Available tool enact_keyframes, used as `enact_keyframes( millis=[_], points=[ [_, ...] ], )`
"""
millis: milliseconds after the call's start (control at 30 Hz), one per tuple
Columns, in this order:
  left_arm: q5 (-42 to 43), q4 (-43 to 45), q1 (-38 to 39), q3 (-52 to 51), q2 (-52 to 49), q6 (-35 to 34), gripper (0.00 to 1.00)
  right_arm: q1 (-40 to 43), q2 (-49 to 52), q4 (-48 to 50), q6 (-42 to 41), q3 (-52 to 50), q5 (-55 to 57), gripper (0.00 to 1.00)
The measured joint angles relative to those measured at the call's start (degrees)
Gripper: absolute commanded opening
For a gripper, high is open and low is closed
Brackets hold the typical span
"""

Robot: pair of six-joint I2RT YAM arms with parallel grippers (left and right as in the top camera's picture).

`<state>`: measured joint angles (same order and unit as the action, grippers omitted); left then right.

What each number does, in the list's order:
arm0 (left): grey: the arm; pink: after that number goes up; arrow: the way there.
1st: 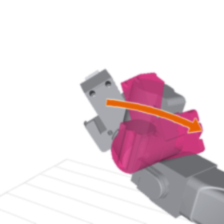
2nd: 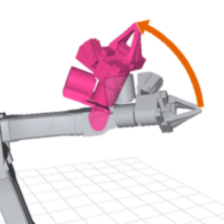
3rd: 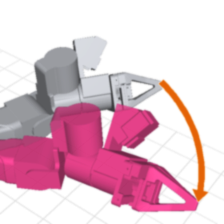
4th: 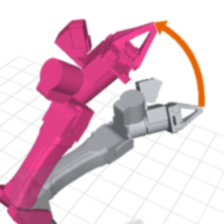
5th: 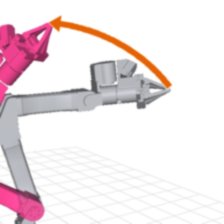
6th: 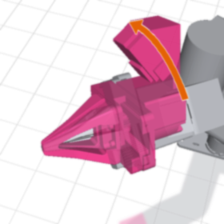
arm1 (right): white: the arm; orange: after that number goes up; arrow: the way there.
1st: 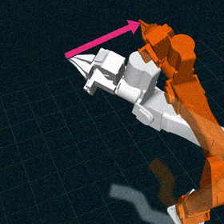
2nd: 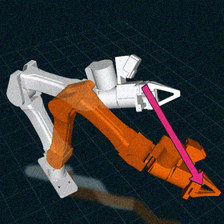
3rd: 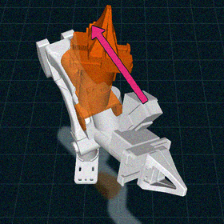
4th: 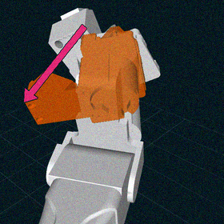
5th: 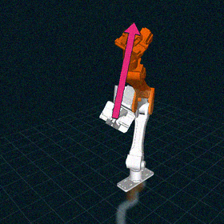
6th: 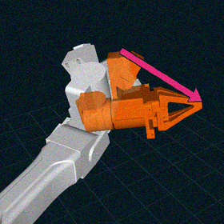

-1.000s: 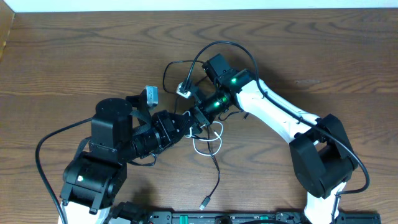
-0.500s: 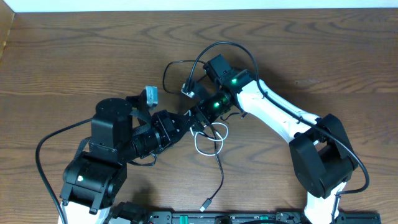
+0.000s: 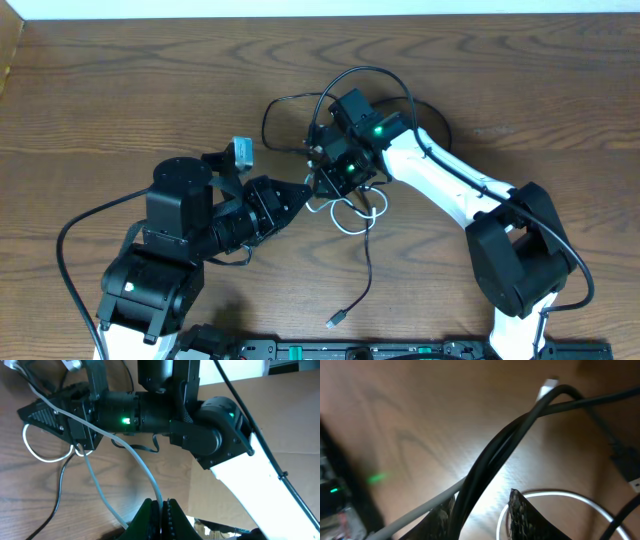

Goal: Untangle cables

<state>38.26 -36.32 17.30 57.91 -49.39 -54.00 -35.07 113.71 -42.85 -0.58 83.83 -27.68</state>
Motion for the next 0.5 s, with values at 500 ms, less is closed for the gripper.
enact_keyframes(
  millis=[500],
  points=[
    [-0.1,3.4,-0.5,0.0,1.6,-0.3,0.08,7.6,0.0,0.0,-0.5,-3.0,6.9,0.27]
  ],
)
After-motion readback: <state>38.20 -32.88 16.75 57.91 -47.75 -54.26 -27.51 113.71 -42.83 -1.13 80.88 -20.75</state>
